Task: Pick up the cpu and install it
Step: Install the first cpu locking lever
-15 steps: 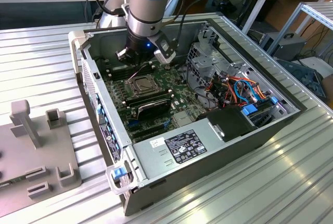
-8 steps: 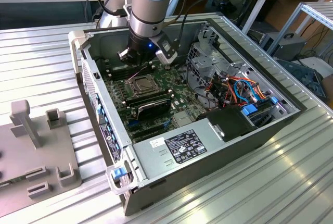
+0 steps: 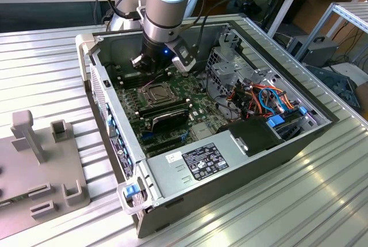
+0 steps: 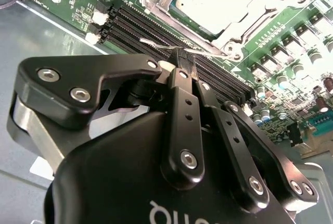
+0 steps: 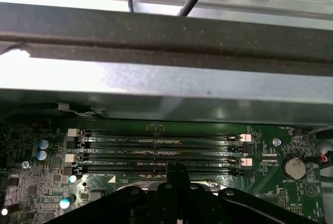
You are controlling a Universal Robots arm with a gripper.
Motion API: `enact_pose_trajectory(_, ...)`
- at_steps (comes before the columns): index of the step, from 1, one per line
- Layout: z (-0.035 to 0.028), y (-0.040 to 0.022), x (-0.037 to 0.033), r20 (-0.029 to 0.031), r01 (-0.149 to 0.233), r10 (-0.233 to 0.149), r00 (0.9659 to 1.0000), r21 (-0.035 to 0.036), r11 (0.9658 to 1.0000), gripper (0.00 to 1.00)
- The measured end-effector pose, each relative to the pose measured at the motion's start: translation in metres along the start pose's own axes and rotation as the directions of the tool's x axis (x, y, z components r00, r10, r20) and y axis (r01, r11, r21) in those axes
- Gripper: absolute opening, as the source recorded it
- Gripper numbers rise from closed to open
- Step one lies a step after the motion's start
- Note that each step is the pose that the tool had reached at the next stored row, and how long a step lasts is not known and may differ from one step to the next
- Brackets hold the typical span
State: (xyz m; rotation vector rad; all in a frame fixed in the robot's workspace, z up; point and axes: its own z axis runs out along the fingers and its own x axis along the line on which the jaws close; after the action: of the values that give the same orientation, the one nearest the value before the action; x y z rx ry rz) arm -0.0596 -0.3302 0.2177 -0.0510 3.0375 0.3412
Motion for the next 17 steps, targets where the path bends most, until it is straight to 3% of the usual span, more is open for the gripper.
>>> enact_pose_trajectory(10,0.012,-0.0029,-0.0069,0.0001,-0.001,0.001,1.0,0.0001,1.0,0.11)
enact_pose_trajectory(17,0.0144,-0.0036,-0.0084,0.0001,-0.001,0.001,1.0,0.0002,1.0,0.11)
